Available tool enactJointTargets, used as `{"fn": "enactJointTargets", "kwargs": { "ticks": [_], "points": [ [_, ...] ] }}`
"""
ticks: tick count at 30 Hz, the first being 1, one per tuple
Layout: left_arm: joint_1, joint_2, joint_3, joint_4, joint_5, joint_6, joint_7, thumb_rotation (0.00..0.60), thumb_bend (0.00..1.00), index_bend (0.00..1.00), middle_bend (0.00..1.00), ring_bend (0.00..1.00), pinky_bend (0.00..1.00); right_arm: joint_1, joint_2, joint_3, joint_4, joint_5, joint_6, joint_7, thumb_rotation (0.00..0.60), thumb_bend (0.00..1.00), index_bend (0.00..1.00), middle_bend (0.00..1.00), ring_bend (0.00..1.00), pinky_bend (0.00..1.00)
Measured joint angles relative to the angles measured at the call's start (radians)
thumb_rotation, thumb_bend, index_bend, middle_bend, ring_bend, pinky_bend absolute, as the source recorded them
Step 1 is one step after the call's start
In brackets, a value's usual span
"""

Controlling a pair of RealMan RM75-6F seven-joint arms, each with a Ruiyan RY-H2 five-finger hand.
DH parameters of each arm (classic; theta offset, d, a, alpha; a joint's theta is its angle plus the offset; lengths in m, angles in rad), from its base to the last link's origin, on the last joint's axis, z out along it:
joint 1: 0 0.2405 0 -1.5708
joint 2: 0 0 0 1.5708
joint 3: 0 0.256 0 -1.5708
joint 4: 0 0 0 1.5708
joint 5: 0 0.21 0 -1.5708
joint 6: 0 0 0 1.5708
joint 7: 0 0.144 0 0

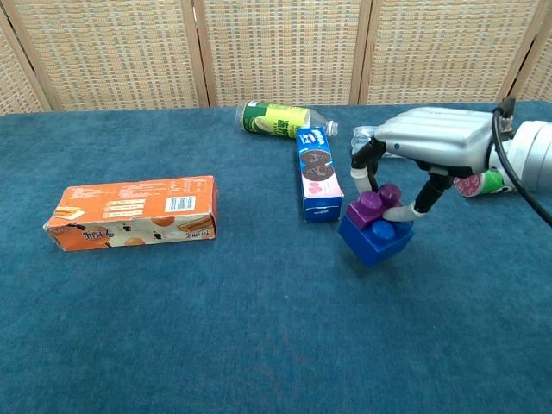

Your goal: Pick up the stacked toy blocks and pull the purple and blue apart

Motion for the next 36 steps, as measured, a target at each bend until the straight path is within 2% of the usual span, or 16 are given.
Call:
{"fn": "enactJointTargets", "kwargs": {
  "ticks": [5, 8, 12, 18, 24, 29, 36],
  "points": [
    [-0.042, 0.005, -0.016, 0.019, 0.02, -0.067, -0.074, 0.6, 0.0, 0.0, 0.0, 0.0, 0.0, 0.002, 0.0, 0.05, -0.017, 0.03, 0.034, 0.129, 0.6, 0.34, 0.61, 0.61, 0.35, 0.26],
    [-0.08, 0.005, -0.036, 0.038, 0.066, -0.091, -0.126, 0.6, 0.0, 0.0, 0.0, 0.0, 0.0, 0.007, -0.007, 0.094, -0.035, 0.084, 0.037, 0.204, 0.6, 0.34, 0.61, 0.61, 0.35, 0.26],
    [-0.136, -0.009, -0.066, 0.063, 0.115, -0.121, -0.187, 0.6, 0.0, 0.0, 0.0, 0.0, 0.0, 0.019, -0.03, 0.161, -0.056, 0.185, 0.025, 0.27, 0.6, 0.35, 0.61, 0.62, 0.35, 0.26],
    [-0.256, -0.068, -0.132, 0.085, 0.124, -0.21, -0.28, 0.6, 0.0, 0.0, 0.0, 0.0, 0.0, 0.044, -0.09, 0.253, -0.071, 0.372, -0.01, 0.29, 0.6, 0.38, 0.61, 0.62, 0.35, 0.26],
    [-0.365, -0.132, -0.194, 0.08, 0.006, -0.324, -0.281, 0.6, 0.0, 0.0, 0.0, 0.0, 0.02, 0.074, -0.163, 0.335, -0.096, 0.574, -0.023, 0.247, 0.6, 0.4, 0.61, 0.62, 0.35, 0.26],
    [-0.476, -0.195, -0.243, 0.085, -0.111, -0.402, -0.233, 0.6, 0.0, 0.02, 0.01, 0.01, 0.06, 0.092, -0.206, 0.379, -0.114, 0.685, -0.016, 0.206, 0.6, 0.4, 0.61, 0.62, 0.35, 0.26],
    [-0.583, -0.25, -0.275, 0.115, -0.235, -0.477, -0.173, 0.6, 0.0, 0.08, 0.05, 0.03, 0.07, 0.114, -0.26, 0.427, -0.148, 0.817, 0.016, 0.144, 0.6, 0.4, 0.61, 0.62, 0.35, 0.25]
  ]
}}
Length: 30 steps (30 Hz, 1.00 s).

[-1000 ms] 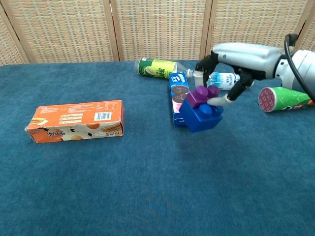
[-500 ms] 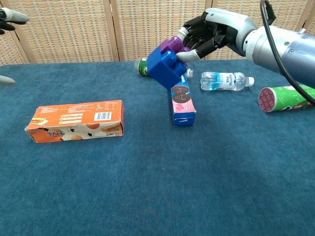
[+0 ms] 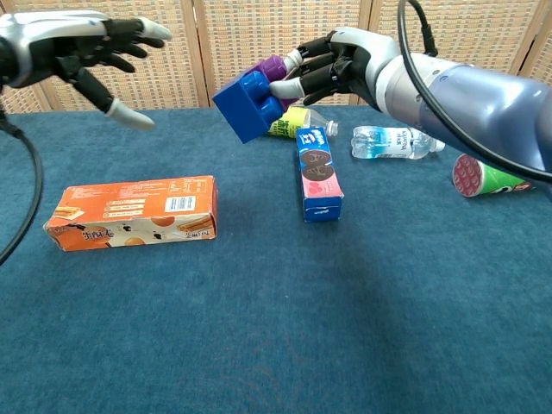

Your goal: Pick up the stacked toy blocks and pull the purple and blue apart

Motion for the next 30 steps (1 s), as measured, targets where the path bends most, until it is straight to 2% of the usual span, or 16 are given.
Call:
{"fn": "enactJointTargets", "kwargs": {
  "ticks": [4, 8, 16, 24, 30],
  "points": [
    [-0.068, -0.013, -0.007, 0.0, -0.108, -0.034, 0.071, 0.6, 0.0, 0.11, 0.07, 0.04, 0.07, 0.007, -0.015, 0.009, -0.015, 0.023, 0.007, -0.021, 0.6, 0.4, 0.61, 0.62, 0.35, 0.25],
    [-0.115, -0.029, -0.014, -0.005, -0.194, -0.029, 0.115, 0.6, 0.0, 0.17, 0.12, 0.07, 0.07, 0.011, -0.028, 0.011, -0.018, 0.022, 0.016, -0.029, 0.6, 0.4, 0.61, 0.62, 0.35, 0.24],
    [-0.179, -0.024, -0.004, -0.048, -0.33, -0.013, 0.187, 0.6, 0.0, 0.22, 0.15, 0.08, 0.07, 0.026, -0.073, 0.015, 0.016, 0.014, 0.052, -0.054, 0.6, 0.4, 0.61, 0.62, 0.35, 0.23],
    [-0.212, -0.033, 0.009, -0.066, -0.376, 0.039, 0.217, 0.6, 0.0, 0.33, 0.28, 0.15, 0.11, 0.027, -0.081, 0.022, 0.013, 0.012, 0.05, -0.061, 0.6, 0.4, 0.61, 0.62, 0.35, 0.23],
    [-0.227, -0.058, 0.019, -0.057, -0.388, 0.074, 0.232, 0.6, 0.0, 0.45, 0.4, 0.23, 0.18, 0.021, -0.08, 0.02, 0.005, 0.007, 0.044, -0.062, 0.6, 0.4, 0.61, 0.62, 0.35, 0.23]
  ]
}}
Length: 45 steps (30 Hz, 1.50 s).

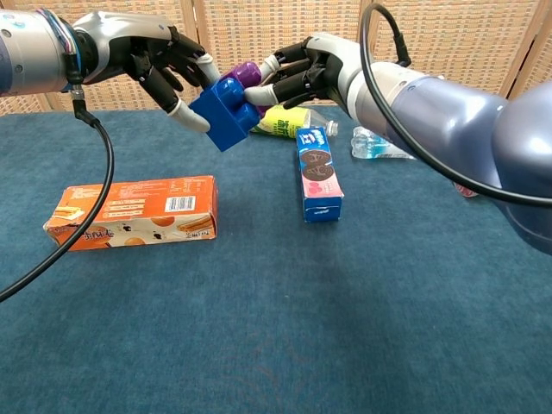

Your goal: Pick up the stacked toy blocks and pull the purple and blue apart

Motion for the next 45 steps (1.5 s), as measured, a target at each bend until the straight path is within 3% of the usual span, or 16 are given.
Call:
{"fn": "enactJointTargets", "kwargs": {
  "ticks": [4, 13, 28, 35, 40, 42, 43, 44, 45],
  "points": [
    [-0.01, -0.027, 0.006, 0.01, -0.015, 0.038, 0.02, 0.6, 0.0, 0.52, 0.47, 0.28, 0.2, -0.001, -0.003, 0.001, 0.001, 0.0, -0.002, -0.001, 0.6, 0.4, 0.61, 0.62, 0.35, 0.23],
    [-0.009, -0.044, 0.018, 0.023, -0.013, 0.058, 0.024, 0.6, 0.1, 0.55, 0.49, 0.28, 0.21, -0.012, 0.012, 0.007, -0.016, 0.001, -0.01, 0.005, 0.6, 0.4, 0.61, 0.62, 0.35, 0.23],
    [0.111, 0.08, 0.107, 0.064, 0.164, 0.052, -0.047, 0.6, 0.12, 0.56, 0.49, 0.28, 0.2, -0.066, 0.115, 0.022, -0.061, -0.007, -0.026, 0.031, 0.6, 0.4, 0.61, 0.62, 0.35, 0.23],
    [0.197, 0.133, 0.176, 0.156, 0.317, 0.075, -0.104, 0.6, 0.12, 0.56, 0.49, 0.28, 0.2, -0.104, 0.181, -0.062, -0.045, -0.102, -0.032, -0.01, 0.6, 0.4, 0.61, 0.62, 0.35, 0.23],
    [0.242, 0.129, 0.198, 0.267, 0.369, 0.075, -0.19, 0.6, 0.12, 0.55, 0.43, 0.28, 0.19, -0.132, 0.216, -0.174, 0.006, -0.248, -0.026, -0.061, 0.6, 0.4, 0.61, 0.62, 0.35, 0.23],
    [0.251, 0.121, 0.2, 0.301, 0.38, 0.066, -0.214, 0.6, 0.12, 0.48, 0.31, 0.25, 0.16, -0.144, 0.226, -0.228, 0.036, -0.318, -0.021, -0.081, 0.6, 0.4, 0.61, 0.61, 0.35, 0.21],
    [0.255, 0.113, 0.201, 0.32, 0.385, 0.056, -0.227, 0.6, 0.09, 0.34, 0.18, 0.18, 0.13, -0.149, 0.23, -0.252, 0.051, -0.348, -0.018, -0.088, 0.6, 0.35, 0.56, 0.55, 0.33, 0.18],
    [0.256, 0.107, 0.201, 0.333, 0.387, 0.048, -0.233, 0.6, 0.05, 0.18, 0.08, 0.1, 0.08, -0.154, 0.232, -0.275, 0.068, -0.377, -0.016, -0.095, 0.6, 0.28, 0.48, 0.48, 0.29, 0.15],
    [0.257, 0.101, 0.2, 0.343, 0.387, 0.04, -0.237, 0.6, 0.02, 0.09, 0.03, 0.05, 0.05, -0.161, 0.233, -0.302, 0.09, -0.414, -0.013, -0.101, 0.6, 0.16, 0.34, 0.32, 0.2, 0.09]
  ]
}}
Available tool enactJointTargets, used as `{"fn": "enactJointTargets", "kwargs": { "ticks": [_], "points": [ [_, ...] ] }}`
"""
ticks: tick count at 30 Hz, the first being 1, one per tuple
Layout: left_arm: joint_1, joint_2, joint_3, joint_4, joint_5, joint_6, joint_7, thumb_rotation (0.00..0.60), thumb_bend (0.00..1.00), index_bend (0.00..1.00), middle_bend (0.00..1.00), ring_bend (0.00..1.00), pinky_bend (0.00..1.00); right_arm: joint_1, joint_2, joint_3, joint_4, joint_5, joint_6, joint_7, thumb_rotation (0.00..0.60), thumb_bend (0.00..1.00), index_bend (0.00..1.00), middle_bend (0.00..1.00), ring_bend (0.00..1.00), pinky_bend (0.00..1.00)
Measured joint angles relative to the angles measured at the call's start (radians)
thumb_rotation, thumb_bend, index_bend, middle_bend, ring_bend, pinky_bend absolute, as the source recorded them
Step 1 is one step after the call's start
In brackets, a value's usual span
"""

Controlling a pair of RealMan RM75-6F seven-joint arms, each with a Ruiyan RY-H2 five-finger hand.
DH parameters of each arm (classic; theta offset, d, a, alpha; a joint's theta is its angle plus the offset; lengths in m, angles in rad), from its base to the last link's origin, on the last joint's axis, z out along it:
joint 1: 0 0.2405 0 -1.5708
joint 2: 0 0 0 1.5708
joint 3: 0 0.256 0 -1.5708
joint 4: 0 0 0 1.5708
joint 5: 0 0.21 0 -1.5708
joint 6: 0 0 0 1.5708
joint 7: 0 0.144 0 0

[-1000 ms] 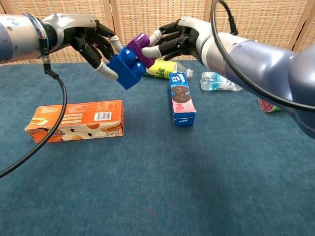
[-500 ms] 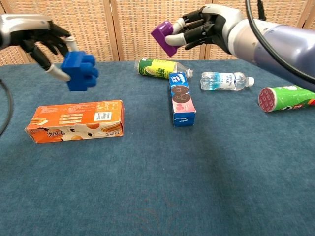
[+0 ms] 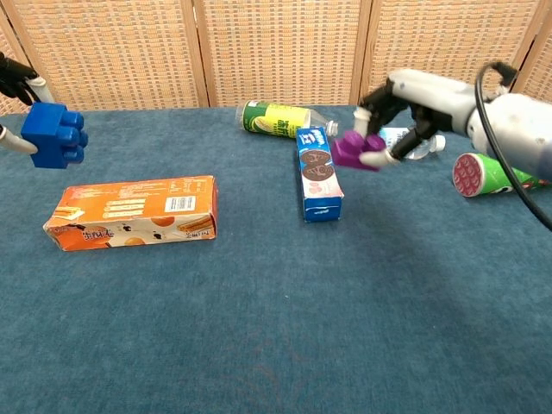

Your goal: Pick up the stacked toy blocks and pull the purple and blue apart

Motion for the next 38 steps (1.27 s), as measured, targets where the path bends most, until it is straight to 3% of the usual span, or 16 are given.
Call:
{"fn": "enactJointTargets", "kwargs": {
  "ticks": [1, 3, 4, 7, 11, 20, 30, 38],
  "points": [
    [0.0, -0.005, 0.0, 0.008, -0.002, -0.013, -0.001, 0.6, 0.0, 0.01, 0.0, 0.01, 0.02, -0.004, 0.001, -0.018, 0.017, -0.025, 0.001, -0.002, 0.6, 0.05, 0.18, 0.15, 0.1, 0.04],
    [-0.002, -0.005, 0.001, 0.009, -0.009, -0.039, 0.0, 0.6, 0.0, 0.0, 0.0, 0.0, 0.0, -0.009, 0.007, -0.058, 0.047, -0.067, -0.005, -0.005, 0.6, 0.0, 0.05, 0.01, 0.01, 0.0],
    [-0.005, -0.001, 0.002, 0.005, -0.016, -0.06, 0.001, 0.6, 0.0, 0.0, 0.0, 0.0, 0.0, -0.01, 0.013, -0.07, 0.051, -0.075, -0.016, -0.009, 0.6, 0.0, 0.03, 0.0, 0.0, 0.0],
    [-0.007, 0.012, -0.004, -0.012, -0.024, -0.093, -0.001, 0.6, 0.0, 0.0, 0.0, 0.0, 0.0, -0.007, 0.049, -0.084, 0.032, -0.071, -0.07, -0.037, 0.6, 0.0, 0.03, 0.0, 0.0, 0.0],
    [0.007, 0.028, -0.022, -0.036, -0.012, -0.052, -0.024, 0.6, 0.0, 0.0, 0.0, 0.0, 0.0, -0.014, 0.097, -0.089, -0.023, -0.074, -0.08, -0.072, 0.6, 0.0, 0.03, 0.0, 0.0, 0.0],
    [0.141, 0.117, -0.022, -0.155, 0.055, 0.128, -0.101, 0.6, 0.0, 0.0, 0.0, 0.0, 0.0, -0.136, 0.261, -0.137, -0.116, -0.211, 0.146, -0.023, 0.6, 0.0, 0.03, 0.0, 0.0, 0.0],
    [0.383, 0.173, 0.073, -0.278, 0.141, 0.408, -0.096, 0.6, 0.0, 0.0, 0.0, 0.0, 0.0, -0.388, 0.34, -0.257, 0.003, -0.379, 0.471, 0.11, 0.6, 0.0, 0.0, 0.0, 0.0, 0.0],
    [0.504, 0.164, 0.142, -0.295, 0.263, 0.55, -0.068, 0.6, 0.0, 0.0, 0.0, 0.0, 0.0, -0.5, 0.351, -0.28, -0.028, -0.405, 0.594, 0.064, 0.6, 0.0, 0.0, 0.0, 0.0, 0.0]
  ]
}}
